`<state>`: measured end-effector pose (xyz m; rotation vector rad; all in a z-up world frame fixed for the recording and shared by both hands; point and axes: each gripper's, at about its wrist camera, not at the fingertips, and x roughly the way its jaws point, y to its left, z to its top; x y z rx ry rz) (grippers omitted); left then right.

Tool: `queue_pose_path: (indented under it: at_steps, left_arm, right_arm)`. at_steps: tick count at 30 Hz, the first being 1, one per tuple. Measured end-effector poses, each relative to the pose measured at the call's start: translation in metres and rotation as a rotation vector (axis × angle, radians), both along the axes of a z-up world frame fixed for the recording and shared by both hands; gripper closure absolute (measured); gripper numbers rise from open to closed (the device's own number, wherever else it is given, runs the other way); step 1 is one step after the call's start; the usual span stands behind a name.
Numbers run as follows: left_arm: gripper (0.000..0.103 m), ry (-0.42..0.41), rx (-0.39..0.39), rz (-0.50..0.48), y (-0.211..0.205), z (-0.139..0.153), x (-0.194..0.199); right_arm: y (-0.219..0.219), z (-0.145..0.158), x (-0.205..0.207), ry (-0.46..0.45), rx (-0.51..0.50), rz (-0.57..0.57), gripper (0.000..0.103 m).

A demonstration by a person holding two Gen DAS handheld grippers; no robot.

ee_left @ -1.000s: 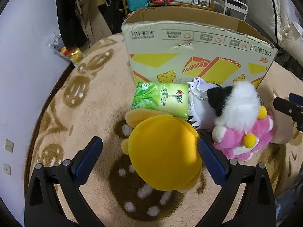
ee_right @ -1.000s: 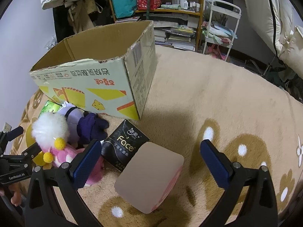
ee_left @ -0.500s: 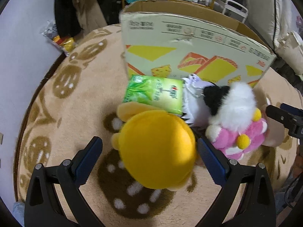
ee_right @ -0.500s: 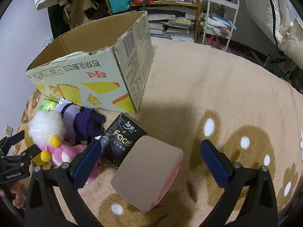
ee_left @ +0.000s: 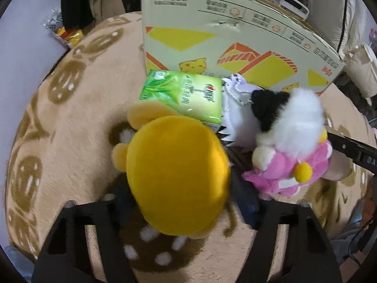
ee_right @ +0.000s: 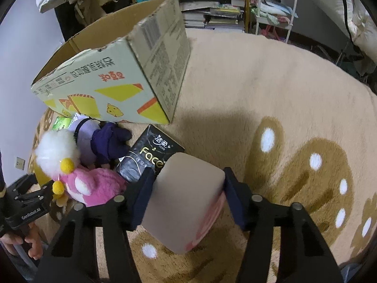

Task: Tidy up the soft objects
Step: 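Lower the left tool onto the yellow plush dog while the right tool grasps the roll cake plush, then lift the yellow plush dog and roll cake plush and carry them over the box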

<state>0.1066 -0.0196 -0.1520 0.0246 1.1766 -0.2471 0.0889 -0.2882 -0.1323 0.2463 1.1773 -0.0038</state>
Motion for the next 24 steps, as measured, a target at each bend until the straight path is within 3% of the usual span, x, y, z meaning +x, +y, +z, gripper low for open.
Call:
queue_pose_path:
  at_steps: [7, 14, 16, 24]
  left_arm:
    - [0.043, -0.064, 0.049, -0.041, -0.007, 0.008, -0.007]
    - [0.05, -0.089, 0.044, -0.017, -0.003, 0.023, -0.019]
    - [0.058, -0.091, 0.031, -0.017, -0.003, 0.027, -0.021]
    - [0.06, -0.093, 0.032, -0.022, -0.001, 0.026, -0.026]
  right_arm:
    - [-0.004, 0.004, -0.003, -0.014, 0.016, -0.028, 0.064]
    - [-0.006, 0.023, -0.013, -0.092, 0.007, -0.038, 0.066]
    - [-0.005, 0.029, -0.015, -0.117, 0.011, -0.034, 0.066]
    - [-0.002, 0.039, -0.022, -0.156, 0.017, -0.026, 0.066]
